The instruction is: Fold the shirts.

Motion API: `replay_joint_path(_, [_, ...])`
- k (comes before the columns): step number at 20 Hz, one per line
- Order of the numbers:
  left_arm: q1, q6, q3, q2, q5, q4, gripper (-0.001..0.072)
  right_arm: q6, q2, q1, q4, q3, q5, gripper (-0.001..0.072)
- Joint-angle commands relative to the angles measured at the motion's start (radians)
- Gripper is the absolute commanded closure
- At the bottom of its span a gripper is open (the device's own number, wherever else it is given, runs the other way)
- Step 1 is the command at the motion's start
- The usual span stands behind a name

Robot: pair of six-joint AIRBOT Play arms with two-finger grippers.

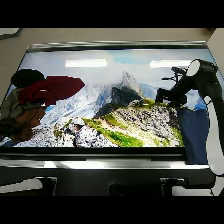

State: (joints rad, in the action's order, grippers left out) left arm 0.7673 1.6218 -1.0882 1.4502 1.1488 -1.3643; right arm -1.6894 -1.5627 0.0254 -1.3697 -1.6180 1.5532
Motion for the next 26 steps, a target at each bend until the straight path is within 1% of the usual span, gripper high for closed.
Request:
replay_joint_path(1, [0.005,-0.048,-0.063,-0.028,0.022,0.127,0.0685,0.016,0.001,0.0,-0.001,-0.001,0.068,0.005])
replay_joint_path(3, [-0.005,-0.091,-0.141,-0.134,0.014,0.26,0.0686,0.03,0.011,0.0,-0.003,-0.001,0.072,0.005])
replay_joint_path(5, [-0.044,-0.097,-0.178,-0.302,-0.028,0.374,0.0686,0.03,0.03,0.0,-0.003,-0.001,0.068,0.005])
replay_joint_path(7, [-0.131,-0.091,-0.177,-0.496,-0.071,0.425,0.0687,0.03,0.058,0.0,-0.003,-0.001,0.065,0.005])
replay_joint_path(9, [-0.28,-0.037,-0.177,-0.655,-0.101,0.426,0.0687,0.031,0.092,0.0,-0.003,-0.001,0.064,0.005])
replay_joint_path(10, [-0.377,-0.006,-0.177,-0.713,-0.119,0.426,0.0687,0.031,0.109,0.0,-0.003,-0.001,0.064,0.005])
replay_joint_path(12, [-0.586,0.033,-0.177,-0.769,-0.155,0.425,0.0687,0.034,0.147,0.0,-0.003,-0.001,0.061,0.005])
replay_joint_path(14, [-0.79,0.057,-0.177,-0.757,-0.197,0.422,0.0687,0.037,0.186,0.0,-0.011,-0.001,0.061,0.0049])
replay_joint_path(16, [-0.973,0.063,-0.177,-0.709,-0.259,0.422,0.0687,0.038,0.226,0.0,-0.039,-0.001,0.061,0.0049])
replay_joint_path(18, [-1.106,0.063,-0.177,-0.647,-0.323,0.403,0.0687,0.046,0.267,0.001,-0.076,-0.001,0.063,0.0049])
replay_joint_path(20, [-1.164,0.067,-0.177,-0.572,-0.317,0.314,0.0687,0.054,0.3,0.001,-0.096,-0.001,0.072,0.0048])
replay_joint_path(22, [-1.17,0.121,-0.171,-0.473,-0.239,0.206,0.0686,0.052,0.316,0.003,-0.096,-0.001,0.086,0.0048])
replay_joint_path(23, [-1.168,0.13,-0.152,-0.42,-0.211,0.17,0.0686,0.052,0.314,0.002,-0.089,0.0,0.095,0.0048])
replay_joint_path(25, [-1.165,0.13,-0.076,-0.303,-0.199,0.128,0.0686,0.053,0.307,0.002,-0.073,0.027,0.075,0.0048])
replay_joint_path(26, [-1.158,0.134,-0.042,-0.245,-0.197,0.13,0.0685,0.053,0.302,0.002,-0.07,0.061,0.062,0.0048])
